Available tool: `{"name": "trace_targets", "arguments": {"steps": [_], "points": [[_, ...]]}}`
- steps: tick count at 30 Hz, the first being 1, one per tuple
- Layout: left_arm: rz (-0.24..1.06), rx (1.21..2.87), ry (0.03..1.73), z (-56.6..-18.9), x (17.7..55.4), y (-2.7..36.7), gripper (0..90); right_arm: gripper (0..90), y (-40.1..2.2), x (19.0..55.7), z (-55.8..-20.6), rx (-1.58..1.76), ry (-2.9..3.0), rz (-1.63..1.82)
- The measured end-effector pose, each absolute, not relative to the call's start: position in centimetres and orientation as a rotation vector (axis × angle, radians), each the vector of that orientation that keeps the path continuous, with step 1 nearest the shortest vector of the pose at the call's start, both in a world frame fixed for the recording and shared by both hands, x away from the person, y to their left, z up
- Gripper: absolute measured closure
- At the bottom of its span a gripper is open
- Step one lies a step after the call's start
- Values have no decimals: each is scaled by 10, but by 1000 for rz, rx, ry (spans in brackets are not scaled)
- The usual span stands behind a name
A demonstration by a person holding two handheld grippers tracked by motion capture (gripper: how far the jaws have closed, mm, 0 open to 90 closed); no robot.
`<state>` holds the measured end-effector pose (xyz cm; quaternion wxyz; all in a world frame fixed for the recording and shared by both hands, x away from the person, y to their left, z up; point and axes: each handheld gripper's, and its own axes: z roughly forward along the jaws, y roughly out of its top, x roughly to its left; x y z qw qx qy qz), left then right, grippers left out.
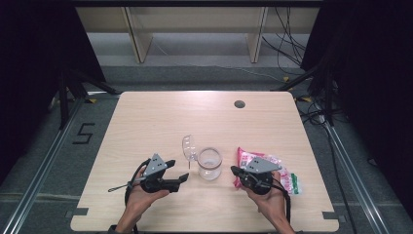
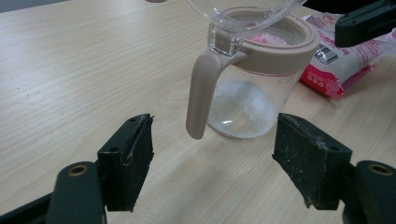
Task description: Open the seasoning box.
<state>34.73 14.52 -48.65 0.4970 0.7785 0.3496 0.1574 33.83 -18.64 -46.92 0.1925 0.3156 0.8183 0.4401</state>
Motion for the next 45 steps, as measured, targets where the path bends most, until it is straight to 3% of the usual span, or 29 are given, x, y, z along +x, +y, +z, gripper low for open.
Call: {"name": "trace_targets", "arguments": {"steps": [10,45], "points": [[384,1896,837,-487,348,145,277,900,-182,332,-492,871,2357,1096],[374,1876,877,-489,349,148,275,900,-231,317,-487,949,2322,1017]]}}
